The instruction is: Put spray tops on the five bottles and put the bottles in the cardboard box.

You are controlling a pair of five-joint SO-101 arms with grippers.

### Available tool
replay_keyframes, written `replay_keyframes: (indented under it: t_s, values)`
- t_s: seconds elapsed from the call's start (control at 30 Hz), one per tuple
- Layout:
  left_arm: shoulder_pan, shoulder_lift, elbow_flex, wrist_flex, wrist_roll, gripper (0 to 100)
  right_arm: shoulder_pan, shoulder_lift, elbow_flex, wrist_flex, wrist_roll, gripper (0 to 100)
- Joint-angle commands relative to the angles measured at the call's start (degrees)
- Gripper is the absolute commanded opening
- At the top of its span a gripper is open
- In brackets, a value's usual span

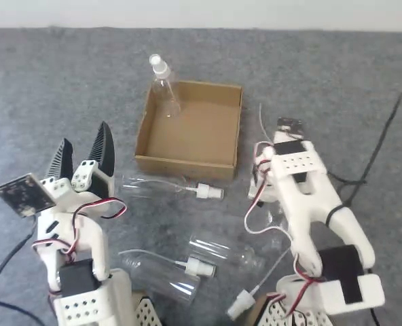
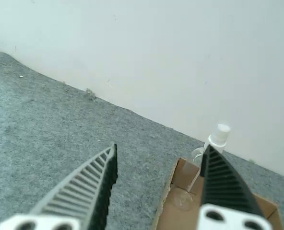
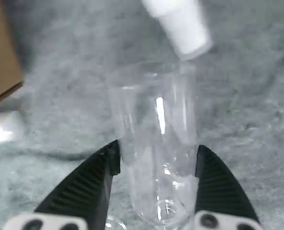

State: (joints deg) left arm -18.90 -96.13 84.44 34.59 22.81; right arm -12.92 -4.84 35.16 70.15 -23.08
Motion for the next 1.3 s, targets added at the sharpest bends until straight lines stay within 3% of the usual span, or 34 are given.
replay_keyframes:
  t_s: [0.0, 0.23, 0.5, 0.67, 1.13, 1.27]
  values:
    - [-0.3, -1.0, -0.3, -1.8, 0.3, 26, 4.5, -0.7, -0.7, -0.5, 1.0, 17.2]
    - [-0.3, -1.0, -0.3, -1.8, 0.3, 26, 5.7, -0.7, -0.4, -0.5, 3.3, 16.7]
    - [-0.3, -1.0, -0.3, -1.8, 0.2, 26, 7.7, -0.8, -3.0, -0.3, 3.4, 0.9]
    - [-0.3, -1.0, -0.3, -1.8, 0.2, 26, 8.5, -0.8, -6.4, 4.4, 3.3, 0.7]
    - [-0.3, -1.0, -0.3, -1.8, 0.2, 26, 19.9, -0.8, -18.9, 16.5, 2.9, 0.7]
    - [-0.3, -1.0, -0.3, -1.8, 0.2, 26, 24.2, -0.8, -19.6, 15.9, -4.6, 0.7]
